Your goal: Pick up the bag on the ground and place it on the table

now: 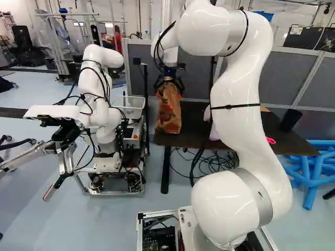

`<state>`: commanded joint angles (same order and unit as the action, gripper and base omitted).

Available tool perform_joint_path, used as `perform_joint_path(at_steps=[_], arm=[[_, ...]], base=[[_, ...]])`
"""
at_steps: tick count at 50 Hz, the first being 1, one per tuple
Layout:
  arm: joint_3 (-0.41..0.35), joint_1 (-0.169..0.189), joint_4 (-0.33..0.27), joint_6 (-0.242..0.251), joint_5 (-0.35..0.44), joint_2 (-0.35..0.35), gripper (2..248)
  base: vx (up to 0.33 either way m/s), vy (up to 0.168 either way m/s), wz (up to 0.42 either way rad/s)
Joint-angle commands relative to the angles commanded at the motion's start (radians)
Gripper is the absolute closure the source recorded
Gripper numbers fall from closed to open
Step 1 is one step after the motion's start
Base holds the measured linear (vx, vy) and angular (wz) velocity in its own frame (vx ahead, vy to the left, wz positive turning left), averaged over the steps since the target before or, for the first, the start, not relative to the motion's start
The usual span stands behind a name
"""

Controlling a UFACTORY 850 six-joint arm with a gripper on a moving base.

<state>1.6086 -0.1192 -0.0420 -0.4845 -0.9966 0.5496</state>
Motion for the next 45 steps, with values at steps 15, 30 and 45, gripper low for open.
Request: perform_joint_path(at_steps=[15,30,45], arm=[[-0.005,0.0,0.0,0.0,-0.007,-0.039,3],[-0.005,0.0,0.0,0.0,-0.04,-0.075,3],[0.004,0.001,0.0,0.0,-0.097,-0.105,3]], base=[[0.0,0.0,0.0],[0.0,0.0,0.0],[0.0,0.0,0.0]])
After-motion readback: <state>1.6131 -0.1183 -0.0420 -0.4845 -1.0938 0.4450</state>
